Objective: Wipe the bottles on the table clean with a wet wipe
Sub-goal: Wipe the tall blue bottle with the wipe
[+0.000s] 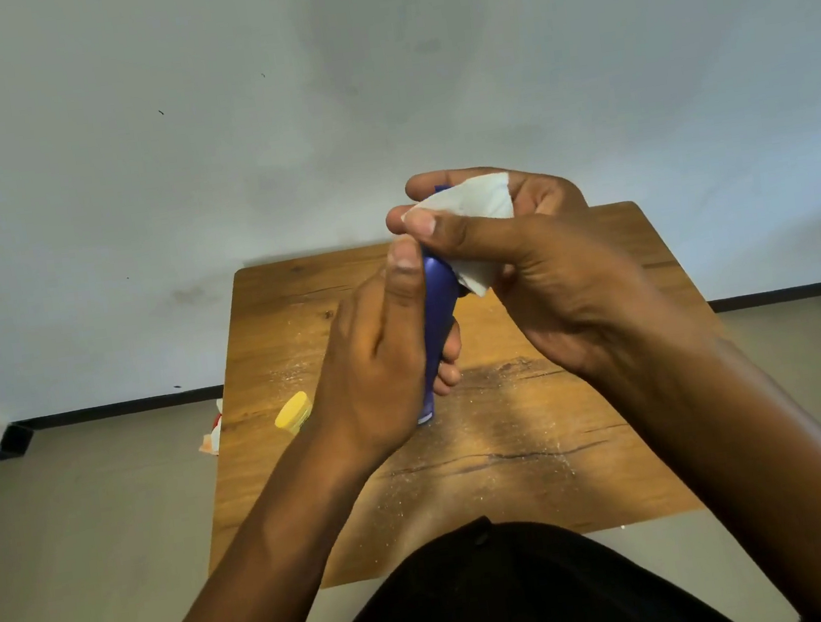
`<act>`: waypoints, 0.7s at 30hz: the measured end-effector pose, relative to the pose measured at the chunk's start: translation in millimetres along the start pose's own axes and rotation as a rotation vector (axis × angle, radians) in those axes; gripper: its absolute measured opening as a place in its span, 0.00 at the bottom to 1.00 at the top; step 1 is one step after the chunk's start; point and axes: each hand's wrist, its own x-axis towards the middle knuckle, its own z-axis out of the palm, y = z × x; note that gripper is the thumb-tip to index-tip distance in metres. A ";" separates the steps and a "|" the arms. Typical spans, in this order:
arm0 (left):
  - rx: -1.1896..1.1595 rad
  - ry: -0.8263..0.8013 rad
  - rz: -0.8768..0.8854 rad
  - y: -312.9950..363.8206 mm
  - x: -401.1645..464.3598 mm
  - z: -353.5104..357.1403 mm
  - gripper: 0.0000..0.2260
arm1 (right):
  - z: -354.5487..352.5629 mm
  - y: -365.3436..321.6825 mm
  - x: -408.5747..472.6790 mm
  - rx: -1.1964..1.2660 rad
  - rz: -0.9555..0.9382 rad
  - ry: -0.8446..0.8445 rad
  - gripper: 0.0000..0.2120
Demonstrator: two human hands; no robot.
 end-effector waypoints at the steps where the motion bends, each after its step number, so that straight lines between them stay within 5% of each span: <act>1: 0.004 0.020 0.006 -0.6 -0.7 1.2 0.32 | 1.4 1.2 0.7 -0.009 0.001 0.014 0.20; 9: -0.542 -0.296 -0.263 8.3 -3.9 -2.3 0.36 | -3.5 2.1 1.8 0.035 0.048 -0.129 0.23; 21: -1.027 -0.753 -0.360 -3.3 -10.2 -2.5 0.35 | -8.9 6.4 4.3 0.174 0.102 -0.477 0.29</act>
